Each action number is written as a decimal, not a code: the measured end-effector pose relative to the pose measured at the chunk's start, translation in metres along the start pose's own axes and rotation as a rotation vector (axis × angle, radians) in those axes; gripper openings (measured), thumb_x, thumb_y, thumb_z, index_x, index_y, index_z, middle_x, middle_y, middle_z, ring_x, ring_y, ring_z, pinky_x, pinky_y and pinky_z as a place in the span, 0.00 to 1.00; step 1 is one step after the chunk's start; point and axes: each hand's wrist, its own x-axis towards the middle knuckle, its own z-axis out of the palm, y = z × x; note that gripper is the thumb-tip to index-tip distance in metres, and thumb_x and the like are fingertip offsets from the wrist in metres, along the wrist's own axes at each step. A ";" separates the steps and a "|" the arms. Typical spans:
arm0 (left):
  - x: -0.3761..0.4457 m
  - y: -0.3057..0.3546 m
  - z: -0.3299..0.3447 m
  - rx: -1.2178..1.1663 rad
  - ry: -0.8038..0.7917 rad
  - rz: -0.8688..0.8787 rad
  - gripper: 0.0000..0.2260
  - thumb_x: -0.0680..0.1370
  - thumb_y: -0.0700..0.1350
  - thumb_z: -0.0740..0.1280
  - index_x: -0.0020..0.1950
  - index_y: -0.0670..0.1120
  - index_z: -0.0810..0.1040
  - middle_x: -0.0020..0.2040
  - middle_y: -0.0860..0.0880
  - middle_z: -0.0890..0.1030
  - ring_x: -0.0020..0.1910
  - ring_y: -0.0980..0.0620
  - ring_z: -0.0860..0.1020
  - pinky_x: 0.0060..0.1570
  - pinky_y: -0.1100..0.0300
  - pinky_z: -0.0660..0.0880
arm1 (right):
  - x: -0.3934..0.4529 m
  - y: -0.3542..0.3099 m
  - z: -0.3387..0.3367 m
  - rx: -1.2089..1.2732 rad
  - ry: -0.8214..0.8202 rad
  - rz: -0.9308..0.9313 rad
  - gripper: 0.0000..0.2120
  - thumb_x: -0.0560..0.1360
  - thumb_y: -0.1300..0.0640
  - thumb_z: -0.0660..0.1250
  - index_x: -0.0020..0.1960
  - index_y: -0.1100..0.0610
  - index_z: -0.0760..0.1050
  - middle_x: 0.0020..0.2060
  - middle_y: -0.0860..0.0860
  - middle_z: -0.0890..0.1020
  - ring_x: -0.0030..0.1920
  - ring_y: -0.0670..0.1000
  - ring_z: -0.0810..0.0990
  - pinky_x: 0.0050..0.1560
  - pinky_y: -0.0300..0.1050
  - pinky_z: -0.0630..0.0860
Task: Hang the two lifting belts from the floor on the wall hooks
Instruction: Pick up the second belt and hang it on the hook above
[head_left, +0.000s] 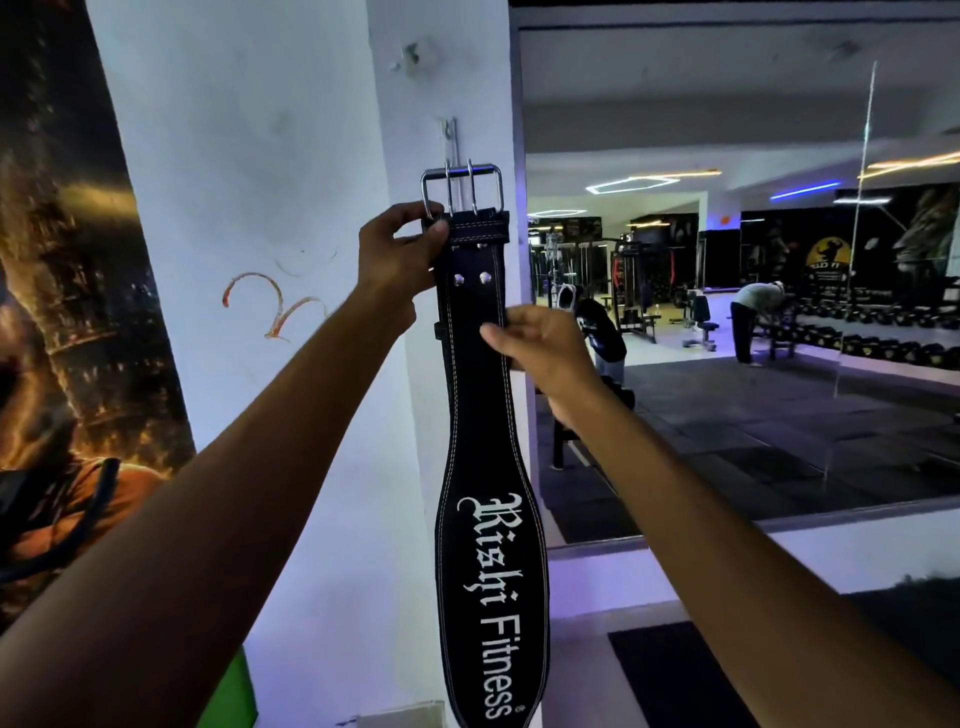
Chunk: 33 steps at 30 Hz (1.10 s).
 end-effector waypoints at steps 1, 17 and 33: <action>0.001 0.002 0.001 -0.005 0.000 0.004 0.04 0.80 0.35 0.67 0.53 0.42 0.78 0.37 0.44 0.81 0.31 0.50 0.80 0.36 0.53 0.83 | 0.004 -0.003 0.000 0.010 0.010 -0.034 0.19 0.72 0.62 0.74 0.61 0.67 0.76 0.51 0.62 0.84 0.49 0.54 0.83 0.53 0.44 0.79; 0.008 -0.004 -0.006 0.007 0.076 -0.009 0.06 0.80 0.34 0.66 0.51 0.44 0.78 0.39 0.43 0.80 0.33 0.50 0.80 0.31 0.59 0.81 | -0.024 0.046 0.002 0.076 0.027 -0.046 0.26 0.71 0.58 0.74 0.66 0.51 0.70 0.47 0.52 0.84 0.47 0.45 0.84 0.51 0.41 0.82; -0.014 -0.033 -0.011 0.006 0.105 -0.029 0.19 0.79 0.38 0.69 0.69 0.38 0.72 0.54 0.37 0.83 0.46 0.46 0.84 0.46 0.53 0.84 | 0.054 -0.039 0.022 0.044 0.065 -0.177 0.13 0.73 0.65 0.72 0.58 0.61 0.79 0.47 0.59 0.84 0.40 0.46 0.82 0.39 0.31 0.79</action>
